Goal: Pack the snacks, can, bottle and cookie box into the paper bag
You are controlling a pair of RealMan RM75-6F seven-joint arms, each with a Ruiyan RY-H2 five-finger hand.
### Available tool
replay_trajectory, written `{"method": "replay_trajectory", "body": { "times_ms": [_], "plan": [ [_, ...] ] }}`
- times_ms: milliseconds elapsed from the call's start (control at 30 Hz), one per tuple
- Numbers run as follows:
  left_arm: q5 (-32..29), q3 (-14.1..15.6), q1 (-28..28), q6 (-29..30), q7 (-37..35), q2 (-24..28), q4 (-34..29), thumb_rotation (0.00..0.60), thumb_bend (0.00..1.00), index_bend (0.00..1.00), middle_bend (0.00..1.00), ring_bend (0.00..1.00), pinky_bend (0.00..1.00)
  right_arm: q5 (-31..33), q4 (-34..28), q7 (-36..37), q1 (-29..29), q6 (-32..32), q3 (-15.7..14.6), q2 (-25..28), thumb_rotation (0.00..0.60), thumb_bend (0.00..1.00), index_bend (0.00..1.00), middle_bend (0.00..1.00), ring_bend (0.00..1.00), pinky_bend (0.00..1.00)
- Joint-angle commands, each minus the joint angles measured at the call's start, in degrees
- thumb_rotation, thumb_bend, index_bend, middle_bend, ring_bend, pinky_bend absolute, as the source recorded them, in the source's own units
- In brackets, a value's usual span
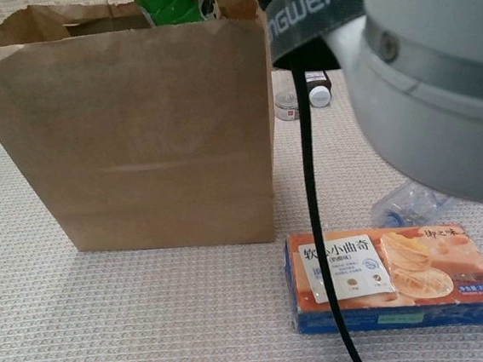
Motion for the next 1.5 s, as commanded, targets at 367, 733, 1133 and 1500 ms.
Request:
{"method": "replay_trajectory", "body": {
  "times_ms": [367, 733, 1133, 1500],
  "plan": [
    [-0.02, -0.01, -0.01, -0.03, 0.06, 0.01, 0.00, 0.600, 0.36, 0.04, 0.00, 0.00, 0.00, 1.02, -1.24, 0.63, 0.03, -1.15, -0.04, 1.29, 0.600, 0.21, 0.00, 0.18, 0.13, 0.30],
    [-0.04, -0.02, -0.01, -0.02, 0.19, -0.02, -0.02, 0.600, 0.36, 0.04, 0.00, 0.00, 0.00, 3.52, -2.36, -0.01, -0.25, -1.60, 0.58, 3.19, 0.600, 0.11, 0.00, 0.02, 0.00, 0.17],
    [-0.03, 0.00, 0.06, 0.06, 0.05, -0.02, 0.06, 0.600, 0.36, 0.04, 0.00, 0.00, 0.00, 5.13, -9.74, -0.79, -3.60, -0.67, 5.36, 11.86, 0.600, 0.11, 0.00, 0.02, 0.00, 0.17],
    [-0.20, -0.08, 0.06, 0.07, 0.99, -0.12, -0.21, 0.600, 0.36, 0.04, 0.00, 0.00, 0.00, 15.20, -25.79, -13.28, -20.33, -6.24, -2.02, 41.51, 0.600, 0.11, 0.00, 0.02, 0.00, 0.14]
  ]
}}
